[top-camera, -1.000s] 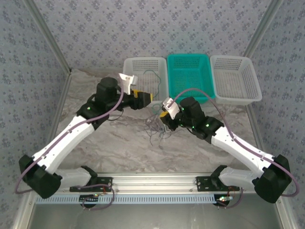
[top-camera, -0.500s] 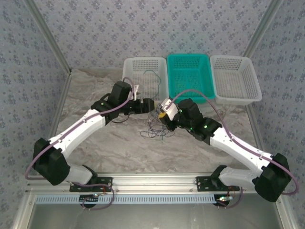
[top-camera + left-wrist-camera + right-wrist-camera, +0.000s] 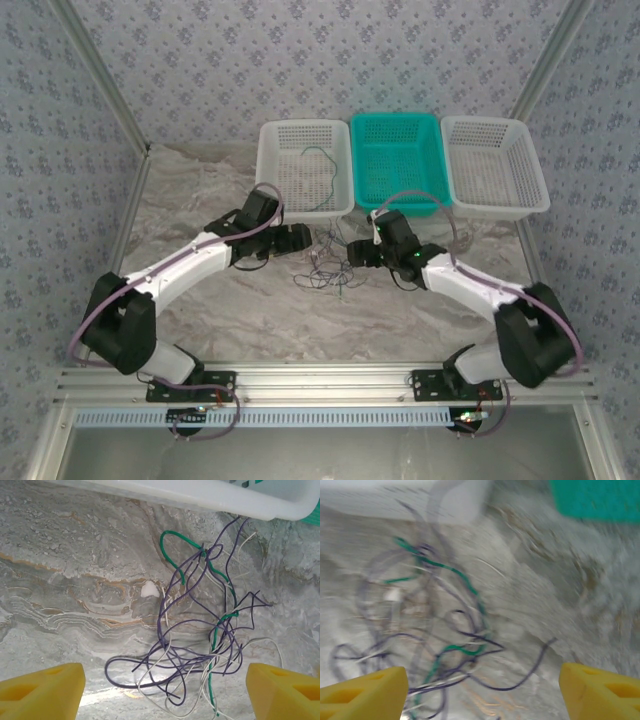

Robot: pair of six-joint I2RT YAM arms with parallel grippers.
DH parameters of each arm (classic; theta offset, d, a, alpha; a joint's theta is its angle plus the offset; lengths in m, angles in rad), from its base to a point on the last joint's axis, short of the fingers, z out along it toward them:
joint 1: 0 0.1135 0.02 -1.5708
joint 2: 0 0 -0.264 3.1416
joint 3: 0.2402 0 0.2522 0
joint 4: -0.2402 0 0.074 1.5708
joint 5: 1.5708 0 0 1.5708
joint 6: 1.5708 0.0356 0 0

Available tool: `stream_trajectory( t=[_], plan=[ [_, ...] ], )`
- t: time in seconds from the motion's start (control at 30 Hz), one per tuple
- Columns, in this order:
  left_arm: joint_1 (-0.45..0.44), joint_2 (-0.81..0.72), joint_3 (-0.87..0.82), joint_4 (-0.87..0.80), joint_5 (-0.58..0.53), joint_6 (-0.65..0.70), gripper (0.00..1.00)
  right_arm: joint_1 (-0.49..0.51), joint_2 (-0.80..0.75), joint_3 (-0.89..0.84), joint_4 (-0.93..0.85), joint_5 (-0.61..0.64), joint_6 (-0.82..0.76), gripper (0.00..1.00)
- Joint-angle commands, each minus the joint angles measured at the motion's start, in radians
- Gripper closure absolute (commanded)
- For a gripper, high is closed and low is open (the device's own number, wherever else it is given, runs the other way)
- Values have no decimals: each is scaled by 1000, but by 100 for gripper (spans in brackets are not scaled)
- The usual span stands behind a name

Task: Untangle the cables

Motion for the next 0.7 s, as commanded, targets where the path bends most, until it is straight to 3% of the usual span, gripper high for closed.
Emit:
stream_trajectory(
  t=[0.0, 0.1, 0.2, 0.3, 0.53, 0.67],
  plan=[
    [0, -52, -7, 20, -26, 2, 14, 3, 117, 5, 84, -22, 107, 18],
    [0, -77, -25, 14, -39, 3, 13, 19, 257, 79, 74, -25, 84, 19],
    [0, -100, -46, 14, -44, -3, 13, 47, 352, 128, 61, 10, 75, 25],
    [-1, -123, -63, 11, -50, -5, 13, 58, 397, 135, 59, 38, 87, 40],
    [0, -132, -65, 3, -56, 1, 13, 48, 362, 86, 64, 30, 94, 96],
    [0, -126, -51, 7, -56, -6, 12, 36, 244, 20, 93, 6, 52, 100]
  ],
)
